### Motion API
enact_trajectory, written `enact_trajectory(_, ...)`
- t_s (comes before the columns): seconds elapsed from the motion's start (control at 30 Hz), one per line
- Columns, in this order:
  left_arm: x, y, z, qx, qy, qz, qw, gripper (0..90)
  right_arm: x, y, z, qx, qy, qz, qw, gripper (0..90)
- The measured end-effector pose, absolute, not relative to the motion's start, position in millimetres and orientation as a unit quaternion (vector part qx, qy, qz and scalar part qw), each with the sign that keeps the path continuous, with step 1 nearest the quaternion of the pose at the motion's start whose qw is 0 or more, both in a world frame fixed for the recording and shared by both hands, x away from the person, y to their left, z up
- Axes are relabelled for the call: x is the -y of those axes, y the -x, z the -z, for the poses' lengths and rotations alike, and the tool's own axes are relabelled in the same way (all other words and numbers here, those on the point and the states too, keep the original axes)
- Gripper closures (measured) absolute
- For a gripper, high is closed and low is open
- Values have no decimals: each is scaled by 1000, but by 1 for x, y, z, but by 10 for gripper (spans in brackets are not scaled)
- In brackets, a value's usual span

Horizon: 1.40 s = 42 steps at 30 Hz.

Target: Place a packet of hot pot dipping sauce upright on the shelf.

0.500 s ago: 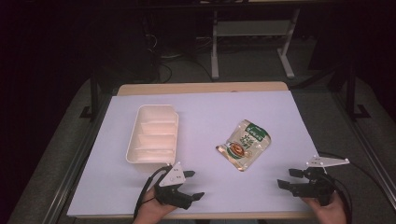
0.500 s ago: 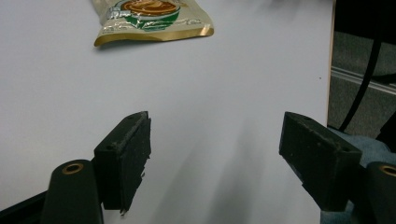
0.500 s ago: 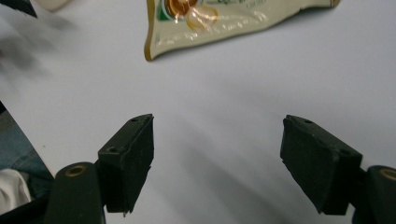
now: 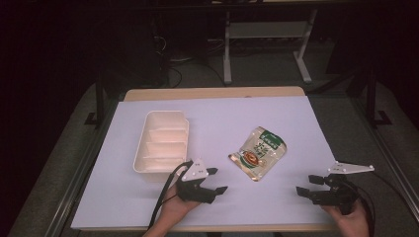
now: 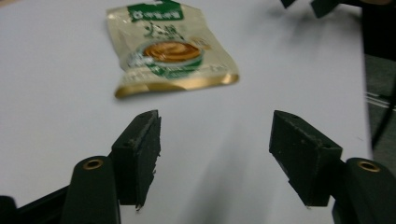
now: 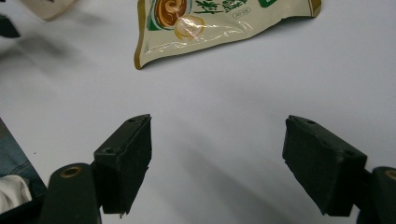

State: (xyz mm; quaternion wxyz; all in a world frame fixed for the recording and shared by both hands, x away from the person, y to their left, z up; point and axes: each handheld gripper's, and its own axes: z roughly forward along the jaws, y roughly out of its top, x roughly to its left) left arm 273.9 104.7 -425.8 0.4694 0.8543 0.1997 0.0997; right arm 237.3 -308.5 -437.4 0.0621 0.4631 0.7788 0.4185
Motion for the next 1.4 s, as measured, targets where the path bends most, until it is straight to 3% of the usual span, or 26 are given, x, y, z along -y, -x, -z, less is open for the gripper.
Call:
enact_trajectory(0.37,-59,-335,423,-220,-865,-109,437,552,310,-257,434,-769,-471,-427,60,226)
enact_trajectory(0.6,-40,-362,431,-216,-880,-97,411,615,306,-275,432,-775,-469,-421,55,221)
enact_trajectory(0.77,-30,-368,442,-221,-895,-94,377,559,299,-303,426,-783,-464,-411,56,219)
enact_trajectory(1.17,-30,-373,447,-240,-893,-71,375,604,283,-381,416,-792,-474,-382,43,223)
enact_trajectory(1.4,-30,-373,447,-237,-895,-71,372,608,275,-408,425,-795,-476,-375,31,256)
